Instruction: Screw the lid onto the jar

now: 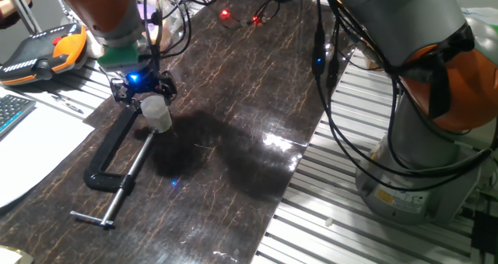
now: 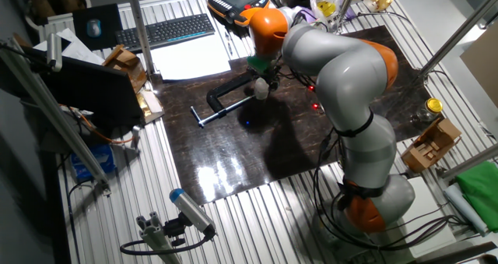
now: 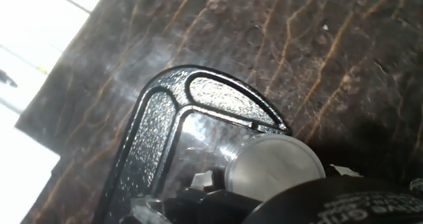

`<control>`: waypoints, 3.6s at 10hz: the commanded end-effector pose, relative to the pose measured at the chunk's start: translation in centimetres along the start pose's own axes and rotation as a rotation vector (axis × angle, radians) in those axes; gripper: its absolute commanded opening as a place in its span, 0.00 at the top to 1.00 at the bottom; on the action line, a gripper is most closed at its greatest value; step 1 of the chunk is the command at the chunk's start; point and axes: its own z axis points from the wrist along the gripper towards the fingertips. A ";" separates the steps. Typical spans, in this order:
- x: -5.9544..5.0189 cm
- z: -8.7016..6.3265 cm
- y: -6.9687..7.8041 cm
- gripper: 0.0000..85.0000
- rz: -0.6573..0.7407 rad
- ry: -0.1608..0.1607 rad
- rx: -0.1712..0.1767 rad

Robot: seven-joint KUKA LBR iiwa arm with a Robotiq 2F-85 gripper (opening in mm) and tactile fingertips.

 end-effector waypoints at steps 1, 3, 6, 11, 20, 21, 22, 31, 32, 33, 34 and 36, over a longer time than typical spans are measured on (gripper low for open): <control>0.0 0.0 0.0 0.00 -0.975 -0.015 -0.101; 0.0 0.0 0.0 0.00 -1.018 -0.012 -0.105; 0.1 0.1 0.1 0.00 -1.070 0.005 -0.139; 0.0 0.3 -0.2 0.00 -1.099 0.000 -0.135; 0.1 0.6 -0.4 0.00 -1.115 -0.003 -0.148; 0.1 0.6 -0.4 0.00 -1.112 -0.004 -0.149; 0.1 0.7 -0.4 0.00 -1.112 -0.005 -0.147; 0.1 0.7 -0.6 0.00 -1.102 -0.003 -0.138; 0.1 0.7 -0.6 0.00 -1.102 -0.003 -0.137; 0.1 0.8 -0.6 0.00 -1.101 -0.005 -0.137; 0.1 0.8 -0.5 0.00 -1.099 -0.006 -0.138; 0.1 0.8 -0.5 0.00 -1.096 -0.006 -0.138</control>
